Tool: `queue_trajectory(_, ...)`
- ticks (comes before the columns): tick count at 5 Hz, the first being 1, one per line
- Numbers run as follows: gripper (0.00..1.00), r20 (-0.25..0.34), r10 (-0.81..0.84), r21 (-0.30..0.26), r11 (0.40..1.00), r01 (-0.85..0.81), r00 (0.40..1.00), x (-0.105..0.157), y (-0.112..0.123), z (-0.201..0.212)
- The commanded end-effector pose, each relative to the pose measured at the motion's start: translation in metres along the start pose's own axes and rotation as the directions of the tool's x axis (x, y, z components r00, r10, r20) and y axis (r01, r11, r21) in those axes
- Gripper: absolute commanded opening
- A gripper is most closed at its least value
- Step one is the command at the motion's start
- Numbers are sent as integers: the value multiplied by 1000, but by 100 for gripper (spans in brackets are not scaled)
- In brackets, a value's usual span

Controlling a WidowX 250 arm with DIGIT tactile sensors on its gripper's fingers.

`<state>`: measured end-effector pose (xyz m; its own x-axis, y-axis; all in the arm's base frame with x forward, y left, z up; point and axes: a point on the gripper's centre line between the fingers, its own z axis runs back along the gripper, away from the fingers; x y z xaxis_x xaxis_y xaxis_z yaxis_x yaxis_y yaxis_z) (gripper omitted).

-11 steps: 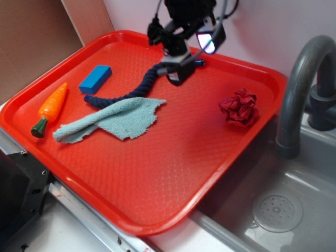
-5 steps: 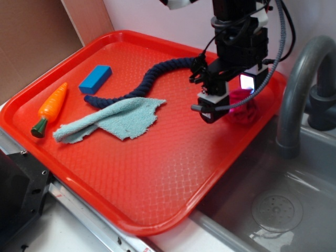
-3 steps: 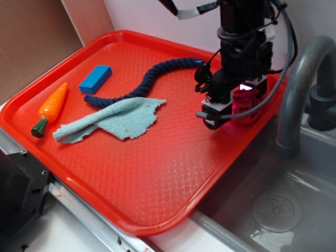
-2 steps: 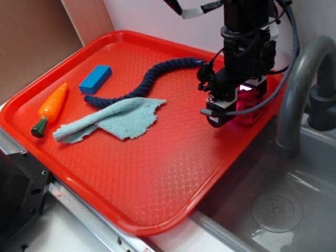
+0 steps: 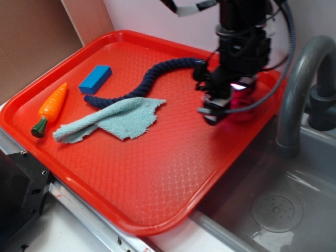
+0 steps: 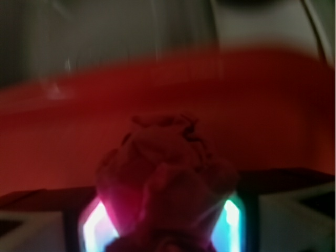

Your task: Grab the red paper.

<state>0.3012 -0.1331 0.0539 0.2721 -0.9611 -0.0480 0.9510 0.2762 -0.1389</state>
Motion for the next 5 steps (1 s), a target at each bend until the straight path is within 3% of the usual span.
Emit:
queue_trajectory(1, 0, 43, 484, 168, 859, -484, 874, -64, -25, 103)
queue_trajectory(2, 0, 102, 682, 181, 703, -687, 725, -92, -44, 115)
queue_trajectory(3, 0, 163, 832, 98, 521, -848, 530, -103, -61, 121)
queue_trajectory(4, 0, 170, 937, 118, 288, -950, 305, -83, -51, 113)
queue_trajectory(5, 0, 141, 958, 152, 229, -962, 250, -78, -44, 103)
